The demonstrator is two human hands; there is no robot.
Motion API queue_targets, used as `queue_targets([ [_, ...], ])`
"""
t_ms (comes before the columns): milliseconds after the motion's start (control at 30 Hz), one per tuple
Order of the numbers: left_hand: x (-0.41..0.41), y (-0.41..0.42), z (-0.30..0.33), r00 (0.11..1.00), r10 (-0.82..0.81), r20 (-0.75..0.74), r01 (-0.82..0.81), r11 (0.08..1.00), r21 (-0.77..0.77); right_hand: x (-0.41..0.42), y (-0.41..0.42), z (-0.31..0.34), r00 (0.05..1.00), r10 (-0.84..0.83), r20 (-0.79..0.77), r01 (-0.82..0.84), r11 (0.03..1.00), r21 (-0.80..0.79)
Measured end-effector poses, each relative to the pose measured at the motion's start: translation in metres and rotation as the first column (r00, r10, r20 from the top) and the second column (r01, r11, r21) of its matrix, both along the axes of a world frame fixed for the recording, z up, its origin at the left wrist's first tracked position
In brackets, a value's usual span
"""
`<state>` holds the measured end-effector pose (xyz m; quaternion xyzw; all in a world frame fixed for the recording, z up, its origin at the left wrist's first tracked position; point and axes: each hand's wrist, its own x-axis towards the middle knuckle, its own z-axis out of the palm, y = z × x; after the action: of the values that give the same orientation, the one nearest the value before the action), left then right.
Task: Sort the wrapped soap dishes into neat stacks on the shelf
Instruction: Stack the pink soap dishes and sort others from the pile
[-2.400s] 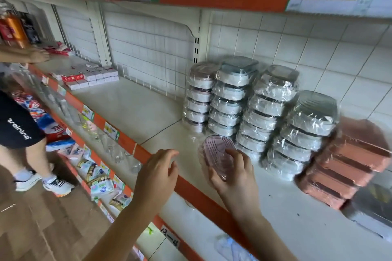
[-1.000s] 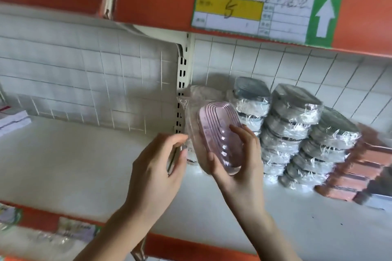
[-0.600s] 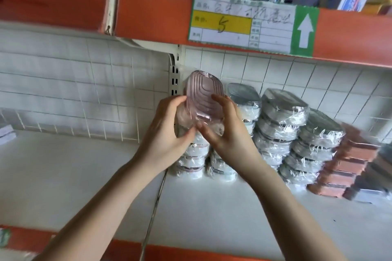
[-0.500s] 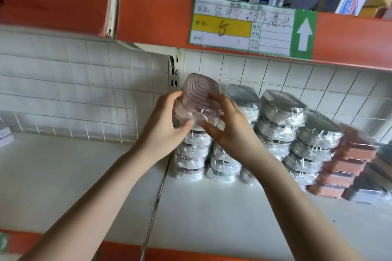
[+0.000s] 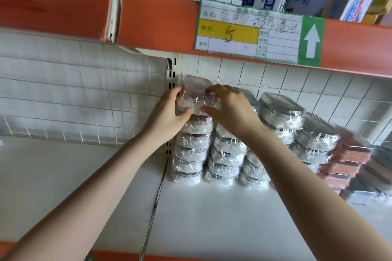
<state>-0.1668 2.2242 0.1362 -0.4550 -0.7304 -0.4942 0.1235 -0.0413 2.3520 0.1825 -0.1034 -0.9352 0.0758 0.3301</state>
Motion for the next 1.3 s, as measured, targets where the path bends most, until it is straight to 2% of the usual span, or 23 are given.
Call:
queue_targets([
  [167,0.003,0.005,-0.007,0.998,0.015,-0.059,-0.015,1.0,0.002,-0.002,-0.004,-0.002,0.998,-0.059,-0.021,0.061,0.986,0.153],
  [300,0.008,0.009,-0.012,0.996,0.039,-0.085,-0.036,0.999,0.028,-0.01,-0.01,-0.003,1.0,-0.019,0.016,0.017,0.994,0.109],
  [467,0.007,0.007,-0.013,0.995,0.06,-0.084,-0.06,0.998,0.009,-0.014,-0.014,-0.004,0.995,-0.031,0.094,0.016,0.988,0.153],
  [700,0.013,0.006,-0.01,0.989,0.142,-0.024,-0.143,0.989,-0.033,-0.023,-0.019,-0.009,0.992,-0.067,0.111,0.047,0.982,0.181],
  [800,0.018,0.005,-0.007,0.97,0.24,-0.024,-0.241,0.967,-0.08,-0.022,-0.024,-0.009,0.989,-0.107,0.099,0.087,0.979,0.186],
  [933,0.027,0.002,-0.001,0.932,0.356,-0.065,-0.362,0.926,-0.11,-0.018,-0.029,-0.01,0.985,-0.154,0.072,0.136,0.968,0.212],
  [1100,0.031,-0.001,0.0,0.922,0.376,-0.093,-0.385,0.916,-0.109,-0.007,-0.032,-0.016,0.989,-0.145,-0.021,0.146,0.97,0.193],
  [1300,0.049,-0.011,-0.012,0.935,0.328,-0.132,-0.317,0.943,0.1,0.019,-0.039,-0.029,0.962,-0.167,-0.218,0.209,0.959,0.189],
])
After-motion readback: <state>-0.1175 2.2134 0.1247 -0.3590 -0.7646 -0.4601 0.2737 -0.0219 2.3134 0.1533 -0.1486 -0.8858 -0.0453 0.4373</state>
